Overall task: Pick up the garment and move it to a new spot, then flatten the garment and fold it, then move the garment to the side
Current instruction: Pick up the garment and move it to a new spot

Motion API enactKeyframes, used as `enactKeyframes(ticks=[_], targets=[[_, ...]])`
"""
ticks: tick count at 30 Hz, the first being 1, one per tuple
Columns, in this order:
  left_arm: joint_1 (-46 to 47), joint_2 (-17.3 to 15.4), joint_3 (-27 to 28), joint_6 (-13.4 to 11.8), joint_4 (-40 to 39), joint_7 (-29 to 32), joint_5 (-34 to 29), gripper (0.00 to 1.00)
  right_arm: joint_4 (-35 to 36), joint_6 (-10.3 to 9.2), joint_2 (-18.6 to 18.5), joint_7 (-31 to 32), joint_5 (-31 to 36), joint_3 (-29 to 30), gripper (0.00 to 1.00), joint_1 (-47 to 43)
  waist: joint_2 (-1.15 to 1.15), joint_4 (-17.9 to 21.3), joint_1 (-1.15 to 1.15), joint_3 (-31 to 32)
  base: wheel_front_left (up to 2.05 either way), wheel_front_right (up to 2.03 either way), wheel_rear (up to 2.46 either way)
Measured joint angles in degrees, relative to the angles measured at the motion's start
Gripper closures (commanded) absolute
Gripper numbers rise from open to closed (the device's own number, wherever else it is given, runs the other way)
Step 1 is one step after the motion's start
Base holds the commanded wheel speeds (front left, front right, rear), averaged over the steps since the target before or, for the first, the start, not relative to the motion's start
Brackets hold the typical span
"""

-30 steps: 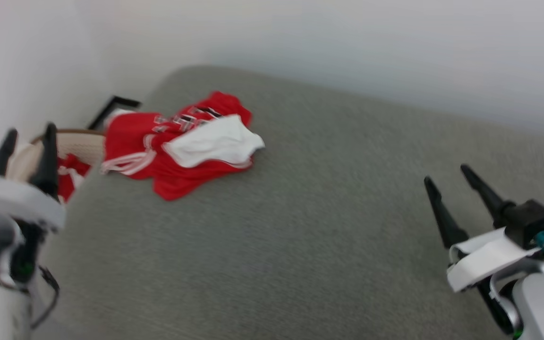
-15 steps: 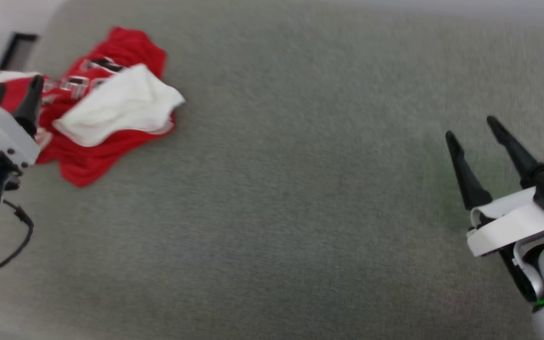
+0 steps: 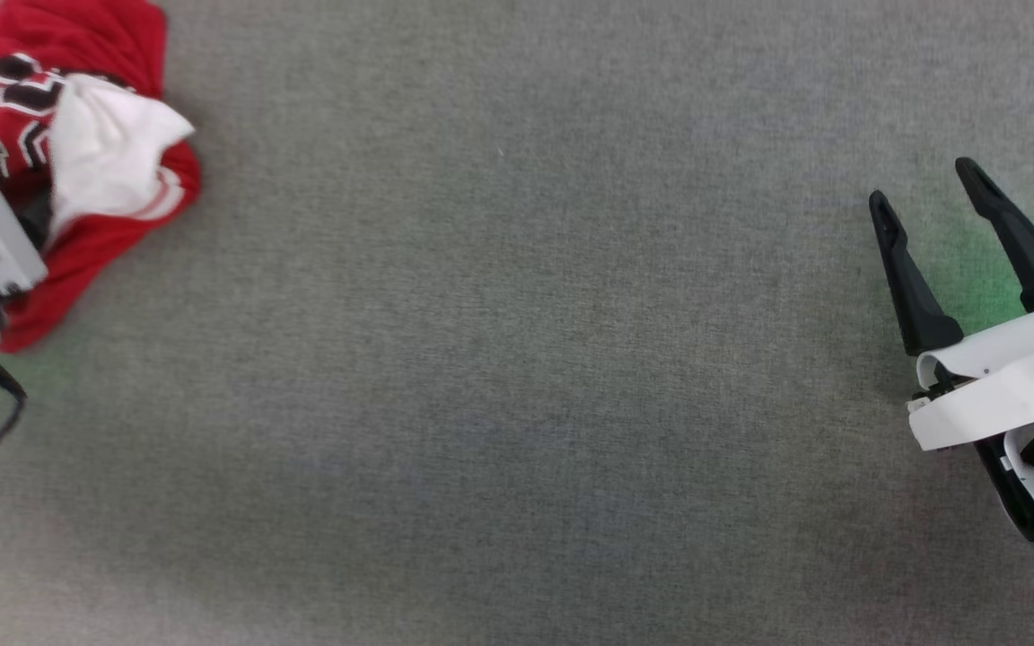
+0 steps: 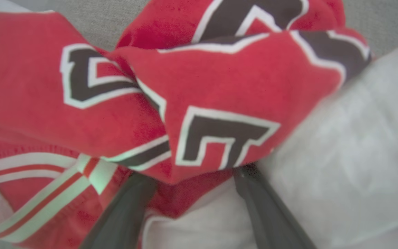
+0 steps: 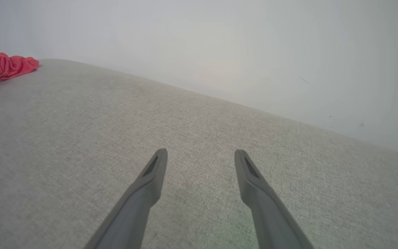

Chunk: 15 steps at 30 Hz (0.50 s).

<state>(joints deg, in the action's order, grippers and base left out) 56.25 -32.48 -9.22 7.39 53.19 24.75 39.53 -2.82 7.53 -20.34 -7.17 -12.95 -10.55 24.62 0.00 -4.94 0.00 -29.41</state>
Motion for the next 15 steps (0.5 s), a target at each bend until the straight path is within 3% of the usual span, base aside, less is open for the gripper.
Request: enactKeyframes(ticks=[7,8,9,15], targets=[[4.3,0.0,-0.8,0.1,6.4,-1.0,1.4,0.0,1.8,0.0,0.0,1.1,0.5,1.1,0.0,0.0,0.0,1.0,0.0,-2.7,0.0,0.0,0.0],[4.7,0.1,-1.0,0.1,7.0,-1.1,1.6,0.32,1.9,0.0,0.1,1.3,0.6,1.2,0.0,0.0,0.0,1.0,0.0,-2.8,0.0,0.0,0.0],[5.0,0.3,-1.2,0.1,7.5,-1.1,2.0,1.0,2.0,0.0,0.2,1.4,0.7,1.3,0.0,0.0,0.0,0.9,0.0,-2.8,0.0,0.0,0.0],[5.4,0.5,-3.1,0.1,8.6,-3.6,2.9,1.0,1.6,0.0,0.5,1.1,0.9,1.9,0.0,-0.1,0.0,0.3,0.0,-1.1,0.0,0.0,0.0]])
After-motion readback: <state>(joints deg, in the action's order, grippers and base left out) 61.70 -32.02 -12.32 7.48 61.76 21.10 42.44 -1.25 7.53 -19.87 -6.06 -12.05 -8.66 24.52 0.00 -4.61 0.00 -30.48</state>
